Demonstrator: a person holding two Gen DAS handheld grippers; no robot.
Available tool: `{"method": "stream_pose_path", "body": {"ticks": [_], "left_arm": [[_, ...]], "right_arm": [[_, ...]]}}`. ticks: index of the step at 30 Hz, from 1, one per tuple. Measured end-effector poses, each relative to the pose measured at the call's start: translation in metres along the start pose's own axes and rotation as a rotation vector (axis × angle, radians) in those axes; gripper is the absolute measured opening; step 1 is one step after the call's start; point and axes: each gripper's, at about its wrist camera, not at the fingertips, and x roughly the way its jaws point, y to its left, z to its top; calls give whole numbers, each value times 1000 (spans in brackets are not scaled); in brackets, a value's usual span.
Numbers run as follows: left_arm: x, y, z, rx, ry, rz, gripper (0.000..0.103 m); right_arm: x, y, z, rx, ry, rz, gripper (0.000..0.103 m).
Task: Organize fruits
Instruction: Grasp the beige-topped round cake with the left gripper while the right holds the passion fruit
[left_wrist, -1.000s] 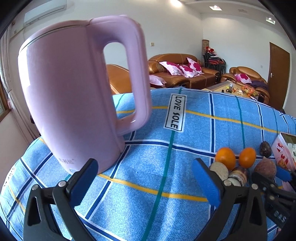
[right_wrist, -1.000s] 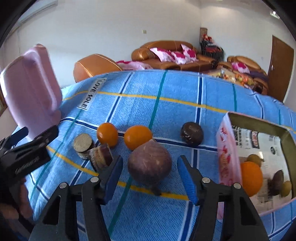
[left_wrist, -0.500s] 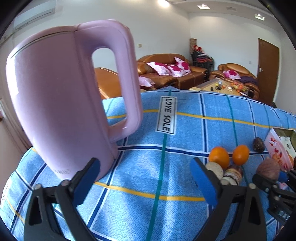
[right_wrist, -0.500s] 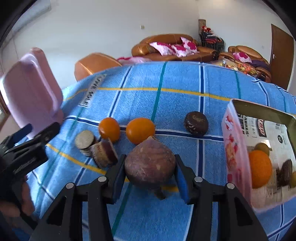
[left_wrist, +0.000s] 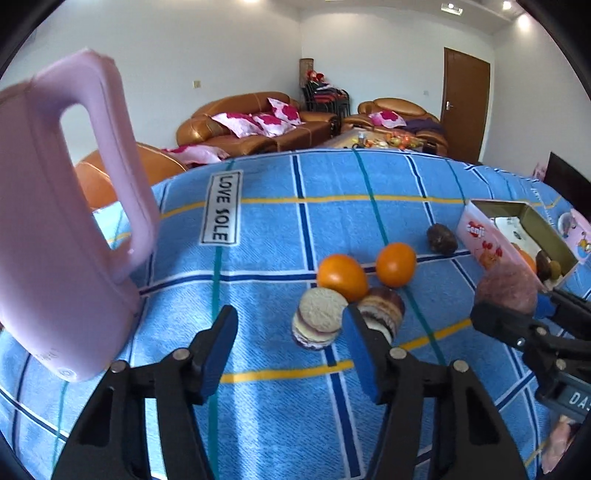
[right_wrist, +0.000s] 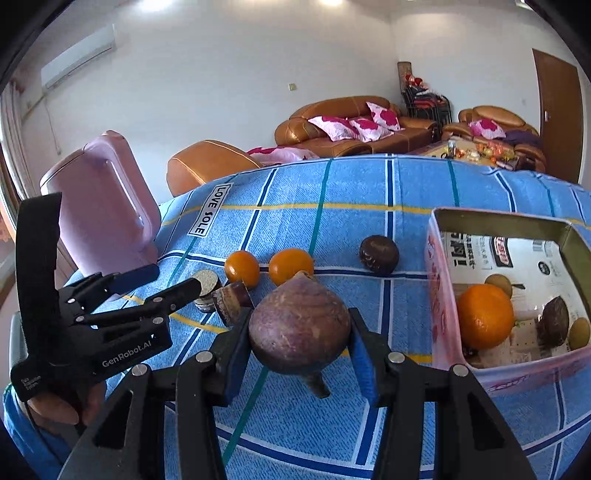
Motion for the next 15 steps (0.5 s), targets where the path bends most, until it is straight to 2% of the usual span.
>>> {"method": "stream_pose_path", "body": {"ticks": [6, 8, 12, 15], "left_arm": [[18, -1, -1, -36, 73, -42, 60], [29, 1, 0, -68, 122, -42, 60], [40, 0, 9, -82, 135, 7, 60], [42, -6, 12, -62, 134, 19, 52]], "right_arm": [[3, 0, -1, 8, 17, 19, 51], [3, 1, -2, 7, 14, 21, 51], [4, 2, -1, 3, 15, 29, 51], [5, 3, -2, -5, 18, 35, 51]]}}
